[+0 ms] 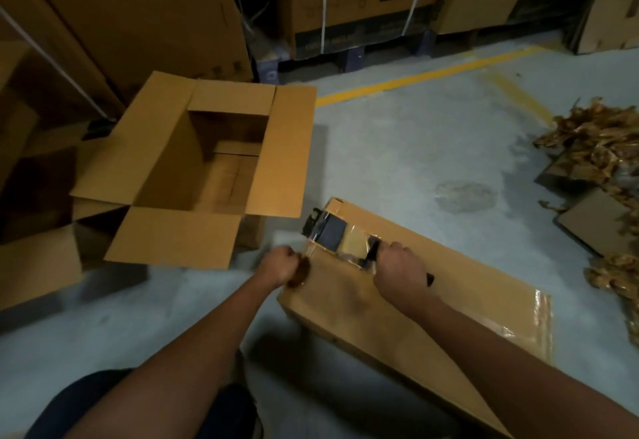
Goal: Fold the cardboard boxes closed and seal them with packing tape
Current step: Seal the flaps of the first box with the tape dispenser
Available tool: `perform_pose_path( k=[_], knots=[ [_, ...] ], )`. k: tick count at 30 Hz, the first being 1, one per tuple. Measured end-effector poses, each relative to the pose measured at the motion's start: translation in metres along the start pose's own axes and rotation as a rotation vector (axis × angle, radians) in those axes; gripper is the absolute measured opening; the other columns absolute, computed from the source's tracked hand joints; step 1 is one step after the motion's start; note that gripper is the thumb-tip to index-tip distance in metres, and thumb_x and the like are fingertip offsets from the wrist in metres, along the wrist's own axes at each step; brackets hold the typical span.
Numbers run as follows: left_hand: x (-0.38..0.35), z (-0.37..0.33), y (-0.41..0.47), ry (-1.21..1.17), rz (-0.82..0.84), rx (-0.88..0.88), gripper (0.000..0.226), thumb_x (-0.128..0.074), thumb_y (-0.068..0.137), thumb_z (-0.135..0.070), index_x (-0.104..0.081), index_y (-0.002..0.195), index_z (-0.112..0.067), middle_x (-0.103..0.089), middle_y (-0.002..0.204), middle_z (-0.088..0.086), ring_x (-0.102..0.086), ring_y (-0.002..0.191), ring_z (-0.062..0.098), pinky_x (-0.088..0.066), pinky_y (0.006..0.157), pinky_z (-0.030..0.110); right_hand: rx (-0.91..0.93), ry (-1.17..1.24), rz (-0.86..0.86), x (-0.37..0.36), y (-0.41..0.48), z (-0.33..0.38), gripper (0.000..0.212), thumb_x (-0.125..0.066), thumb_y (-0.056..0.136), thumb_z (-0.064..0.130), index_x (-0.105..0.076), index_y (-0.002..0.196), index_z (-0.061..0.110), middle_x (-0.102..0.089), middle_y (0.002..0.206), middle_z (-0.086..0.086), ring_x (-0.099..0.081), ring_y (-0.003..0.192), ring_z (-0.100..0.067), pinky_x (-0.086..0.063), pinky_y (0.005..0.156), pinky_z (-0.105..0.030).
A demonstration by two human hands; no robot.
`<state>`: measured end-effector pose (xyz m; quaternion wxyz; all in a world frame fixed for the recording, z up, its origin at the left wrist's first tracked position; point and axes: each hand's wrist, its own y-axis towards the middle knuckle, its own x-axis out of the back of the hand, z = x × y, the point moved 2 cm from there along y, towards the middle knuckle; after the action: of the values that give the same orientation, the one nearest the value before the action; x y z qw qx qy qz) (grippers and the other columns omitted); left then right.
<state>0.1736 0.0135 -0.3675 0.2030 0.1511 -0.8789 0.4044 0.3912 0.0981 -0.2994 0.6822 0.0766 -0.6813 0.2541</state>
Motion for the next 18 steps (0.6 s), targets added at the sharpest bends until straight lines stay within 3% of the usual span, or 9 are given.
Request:
perform_pose_path(
  k=[2, 4, 6, 9, 11, 15, 18],
  knots=[
    [0.002, -0.005, -0.014, -0.270, -0.121, 0.052, 0.035, -0.044, 0.102, -0.032, -0.062, 0.089, -0.004, -0.066, 0.094, 0.024, -0.066, 0.086, 0.038, -0.058, 0.074, 0.043, -0.026, -0.014, 0.072, -0.002, -0.008, 0.007, 0.024, -0.051, 0.093, 0.022, -0.057, 0.115, 0.013, -0.057, 0.113, -0.009, -0.055, 0.105, -0.028, -0.046, 0.084, -0.038],
    [-0.006, -0.008, -0.034, -0.490, 0.024, 0.171, 0.039, -0.035, 0.104, -0.033, -0.058, 0.093, -0.002, -0.065, 0.088, 0.021, -0.066, 0.073, 0.033, -0.056, 0.065, 0.038, -0.038, 0.048, 0.193, -0.007, -0.016, 0.010, 0.027, -0.057, 0.090, 0.029, -0.061, 0.111, 0.013, -0.059, 0.115, -0.011, -0.057, 0.107, -0.030, -0.048, 0.088, -0.039],
    [-0.015, -0.001, -0.049, -0.521, 0.146, 0.197, 0.034, -0.034, 0.103, -0.029, -0.057, 0.098, -0.004, -0.065, 0.089, 0.020, -0.067, 0.074, 0.032, -0.056, 0.069, 0.036, -0.062, 0.182, 0.332, -0.014, -0.022, 0.011, 0.030, -0.066, 0.085, 0.031, -0.064, 0.110, 0.014, -0.064, 0.113, -0.008, -0.061, 0.105, -0.028, -0.052, 0.089, -0.038],
    [-0.019, 0.014, -0.058, -0.559, 0.105, 0.200, 0.028, -0.039, 0.101, -0.025, -0.057, 0.103, -0.004, -0.063, 0.088, 0.018, -0.066, 0.073, 0.029, -0.057, 0.077, 0.040, -0.110, 0.589, 0.562, -0.023, -0.033, 0.013, 0.020, -0.073, 0.081, 0.012, -0.062, 0.098, 0.014, -0.066, 0.093, -0.008, -0.064, 0.082, -0.021, -0.055, 0.073, -0.032],
    [-0.024, 0.024, -0.056, -0.571, 0.110, 0.218, 0.037, -0.042, 0.100, -0.035, -0.059, 0.110, -0.004, -0.064, 0.086, 0.016, -0.064, 0.070, 0.028, -0.057, 0.069, 0.037, -0.159, 0.874, 0.671, -0.024, -0.040, 0.015, 0.018, -0.069, 0.084, 0.001, -0.059, 0.093, 0.012, -0.066, 0.074, -0.010, -0.063, 0.062, -0.020, -0.054, 0.058, -0.029],
    [-0.033, 0.025, -0.065, -0.574, 0.341, 0.277, 0.064, -0.049, 0.090, -0.069, -0.055, 0.125, -0.016, -0.069, 0.101, 0.022, -0.071, 0.084, 0.032, -0.060, 0.065, 0.034, -0.247, 1.009, 0.661, -0.025, -0.045, 0.017, 0.012, -0.064, 0.086, -0.005, -0.057, 0.088, 0.005, -0.062, 0.063, -0.013, -0.059, 0.050, -0.022, -0.052, 0.049, -0.029],
    [-0.035, 0.019, -0.073, -0.669, 0.452, 0.242, 0.064, -0.066, 0.089, -0.050, -0.048, 0.136, -0.012, -0.063, 0.118, 0.029, -0.070, 0.096, 0.035, -0.061, 0.068, 0.035, -0.244, 1.000, 0.603, -0.022, -0.047, 0.017, 0.012, -0.066, 0.085, -0.005, -0.059, 0.088, 0.004, -0.061, 0.063, -0.014, -0.058, 0.049, -0.021, -0.051, 0.049, -0.029]
  ],
)
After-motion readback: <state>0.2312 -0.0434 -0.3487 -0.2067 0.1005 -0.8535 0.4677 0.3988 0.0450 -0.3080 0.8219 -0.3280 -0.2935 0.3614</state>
